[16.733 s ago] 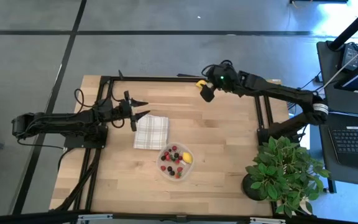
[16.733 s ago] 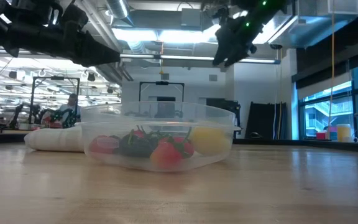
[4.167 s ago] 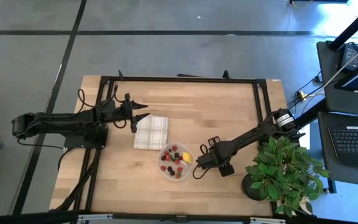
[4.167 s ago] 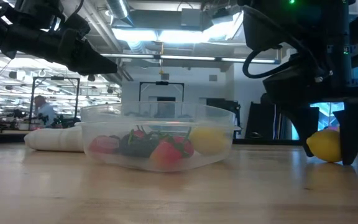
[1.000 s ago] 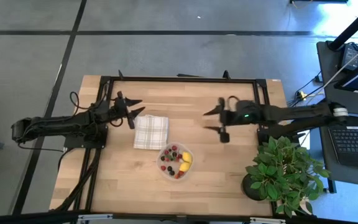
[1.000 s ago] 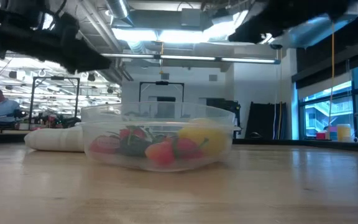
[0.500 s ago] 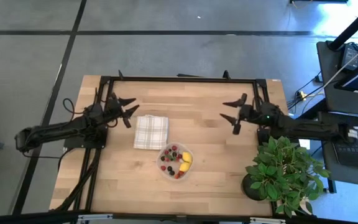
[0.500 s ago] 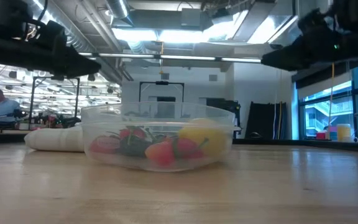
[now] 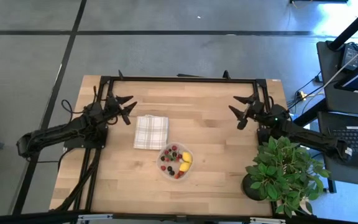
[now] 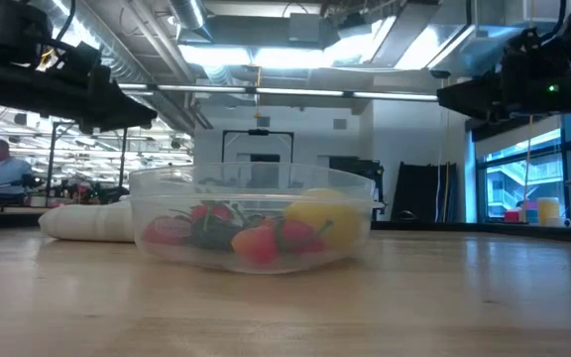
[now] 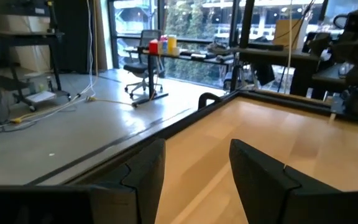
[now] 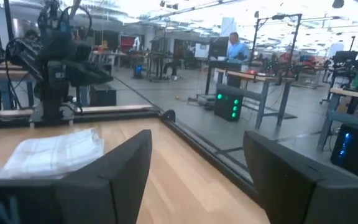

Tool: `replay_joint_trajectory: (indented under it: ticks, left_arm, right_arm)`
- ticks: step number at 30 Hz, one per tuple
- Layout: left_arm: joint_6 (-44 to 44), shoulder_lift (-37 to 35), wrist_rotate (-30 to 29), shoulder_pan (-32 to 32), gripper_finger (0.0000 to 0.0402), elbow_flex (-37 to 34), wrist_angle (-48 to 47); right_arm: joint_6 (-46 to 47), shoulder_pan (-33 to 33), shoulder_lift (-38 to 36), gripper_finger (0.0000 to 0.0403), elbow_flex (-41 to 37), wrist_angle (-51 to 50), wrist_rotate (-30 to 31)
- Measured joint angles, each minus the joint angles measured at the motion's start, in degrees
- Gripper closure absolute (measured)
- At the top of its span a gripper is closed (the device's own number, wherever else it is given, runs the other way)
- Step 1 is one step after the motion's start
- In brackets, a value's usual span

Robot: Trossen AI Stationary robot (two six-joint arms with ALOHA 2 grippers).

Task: Pick and placing Produce into tupperware
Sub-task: Return to Home Position

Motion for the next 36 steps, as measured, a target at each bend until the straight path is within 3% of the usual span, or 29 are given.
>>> replay_joint_trajectory:
  ticks: [13, 28, 36]
  left_arm:
    - [-0.44, -0.59, 0.02, 1.03, 0.0228, 0.00, -5.15]
    - [-1.11, -12.61, 0.07, 1.03, 0.0228, 0.02, -10.05]
    - [0.34, -13.55, -0.08, 1.03, 0.0228, 0.02, -10.07]
  right_arm:
    - [1.47, -0.18, -2.64, 0.0148, 0.00, -6.14, 0.00]
    - [-2.88, -0.18, -11.28, 0.0148, 0.00, -10.92, 0.04]
    - [-2.86, -0.18, -16.45, 0.0148, -0.01, -11.75, 2.90]
